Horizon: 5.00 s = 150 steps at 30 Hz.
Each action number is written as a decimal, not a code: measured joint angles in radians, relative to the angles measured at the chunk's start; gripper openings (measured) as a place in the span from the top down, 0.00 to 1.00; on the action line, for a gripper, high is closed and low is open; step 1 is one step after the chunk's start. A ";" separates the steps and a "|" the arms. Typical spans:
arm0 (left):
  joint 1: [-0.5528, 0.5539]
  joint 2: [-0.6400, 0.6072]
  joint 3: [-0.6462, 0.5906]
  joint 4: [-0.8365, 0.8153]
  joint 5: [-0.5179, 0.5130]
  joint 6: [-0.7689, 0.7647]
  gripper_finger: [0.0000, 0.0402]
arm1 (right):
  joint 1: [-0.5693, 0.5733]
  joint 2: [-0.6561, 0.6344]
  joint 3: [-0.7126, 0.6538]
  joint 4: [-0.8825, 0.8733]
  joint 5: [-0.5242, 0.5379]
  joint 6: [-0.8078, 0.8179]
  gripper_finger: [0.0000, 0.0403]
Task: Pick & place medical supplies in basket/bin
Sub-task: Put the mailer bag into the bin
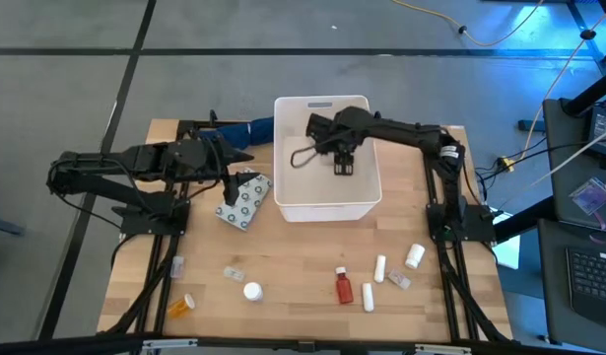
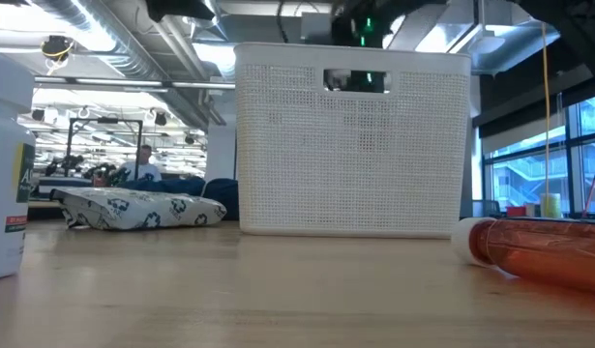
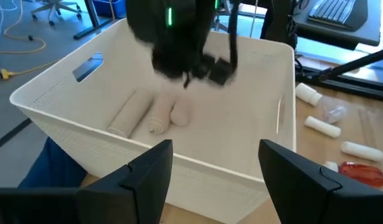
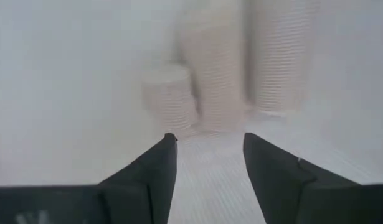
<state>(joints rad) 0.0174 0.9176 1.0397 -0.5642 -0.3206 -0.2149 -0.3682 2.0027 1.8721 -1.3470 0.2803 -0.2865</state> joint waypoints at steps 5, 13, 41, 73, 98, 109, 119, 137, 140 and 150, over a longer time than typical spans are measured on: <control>0.000 -0.002 0.000 -0.005 -0.001 -0.005 0.43 | 0.044 -0.069 0.226 -0.031 -0.082 0.150 0.54; -0.003 -0.002 0.000 -0.021 -0.001 -0.051 0.43 | 0.212 -0.197 0.352 -0.037 -0.221 0.300 0.54; 0.137 0.292 0.000 -0.524 -0.072 -0.611 0.51 | 0.713 -0.910 -0.741 0.747 0.139 0.884 0.60; 0.251 0.475 -0.290 -0.213 0.177 -0.534 1.00 | 0.712 -0.895 -0.834 0.854 0.137 0.962 0.60; -0.297 0.481 -0.296 -0.102 0.262 -1.036 1.00 | 0.856 -0.564 -0.834 1.031 0.108 0.975 0.60; -0.365 0.441 -0.260 -0.086 0.171 -1.085 0.99 | 0.869 -0.354 -0.834 1.243 0.145 0.880 0.60; -0.366 0.328 -0.238 -0.241 0.106 -1.242 0.91 | 0.864 -0.234 -0.834 1.465 0.143 0.751 0.44; -0.318 0.412 -0.236 -0.307 0.069 -1.133 0.84 | 0.758 -0.212 -0.834 1.598 0.182 1.206 0.24; -0.310 0.428 -0.236 -0.305 0.071 -1.090 0.84 | 0.746 -0.166 -0.833 1.678 0.183 1.310 0.24; -0.348 0.423 -0.235 -0.265 0.109 -0.731 0.80 | 0.744 -0.046 -0.827 1.856 0.172 1.521 0.24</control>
<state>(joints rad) -0.3303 1.3407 0.8043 -0.8292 -0.2116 -0.9458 0.3759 1.9563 1.0454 0.5091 0.4519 1.2350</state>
